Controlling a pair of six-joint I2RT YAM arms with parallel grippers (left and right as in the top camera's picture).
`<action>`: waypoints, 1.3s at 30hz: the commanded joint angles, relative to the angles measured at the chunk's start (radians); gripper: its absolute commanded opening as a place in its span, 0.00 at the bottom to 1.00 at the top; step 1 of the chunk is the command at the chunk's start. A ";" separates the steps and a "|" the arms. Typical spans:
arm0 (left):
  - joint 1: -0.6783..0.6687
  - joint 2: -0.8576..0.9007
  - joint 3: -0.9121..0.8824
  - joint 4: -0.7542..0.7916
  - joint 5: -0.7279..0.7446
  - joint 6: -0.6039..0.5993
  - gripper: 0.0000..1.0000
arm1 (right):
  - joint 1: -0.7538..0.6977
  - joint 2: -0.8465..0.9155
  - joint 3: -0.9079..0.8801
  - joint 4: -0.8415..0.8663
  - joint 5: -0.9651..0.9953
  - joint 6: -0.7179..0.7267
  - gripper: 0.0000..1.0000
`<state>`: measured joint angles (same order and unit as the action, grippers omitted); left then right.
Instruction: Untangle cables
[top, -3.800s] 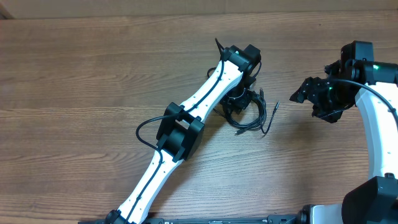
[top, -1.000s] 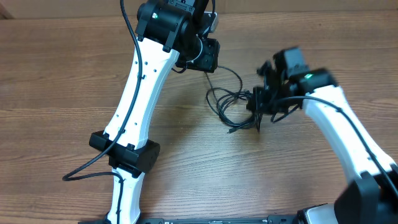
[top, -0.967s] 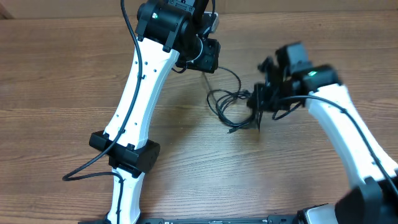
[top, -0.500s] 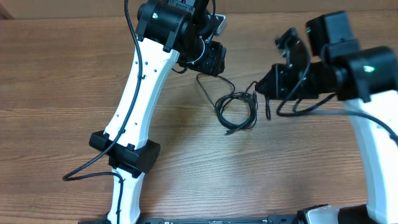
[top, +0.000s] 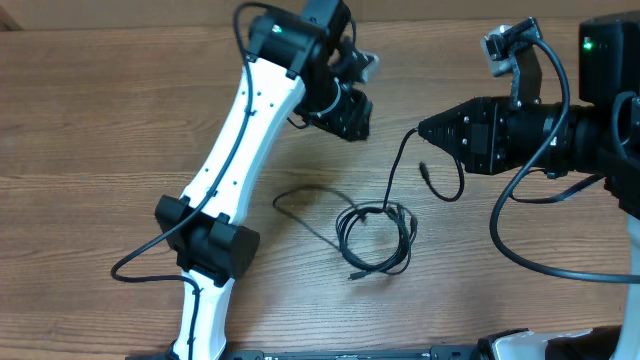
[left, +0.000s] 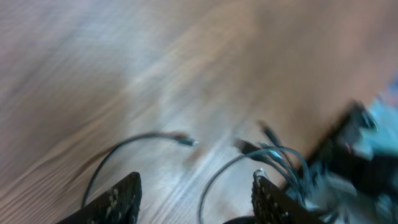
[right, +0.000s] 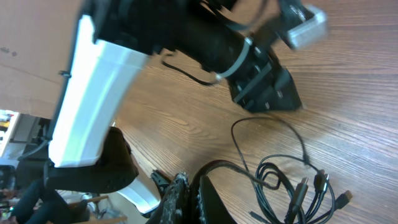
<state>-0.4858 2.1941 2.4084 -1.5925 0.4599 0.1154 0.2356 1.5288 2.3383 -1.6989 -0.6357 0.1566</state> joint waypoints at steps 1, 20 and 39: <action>-0.017 0.005 -0.074 -0.007 0.224 0.305 0.58 | -0.001 0.003 0.019 0.005 -0.036 0.003 0.04; 0.105 0.005 -0.181 -0.092 0.375 0.476 0.62 | -0.001 0.009 0.018 0.005 0.006 0.025 0.04; -0.097 0.005 -0.404 0.188 0.399 0.491 0.68 | -0.001 0.033 0.018 0.005 0.006 0.025 0.04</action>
<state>-0.5903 2.1979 2.0125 -1.4052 0.8532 0.5797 0.2356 1.5646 2.3383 -1.6993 -0.6216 0.1829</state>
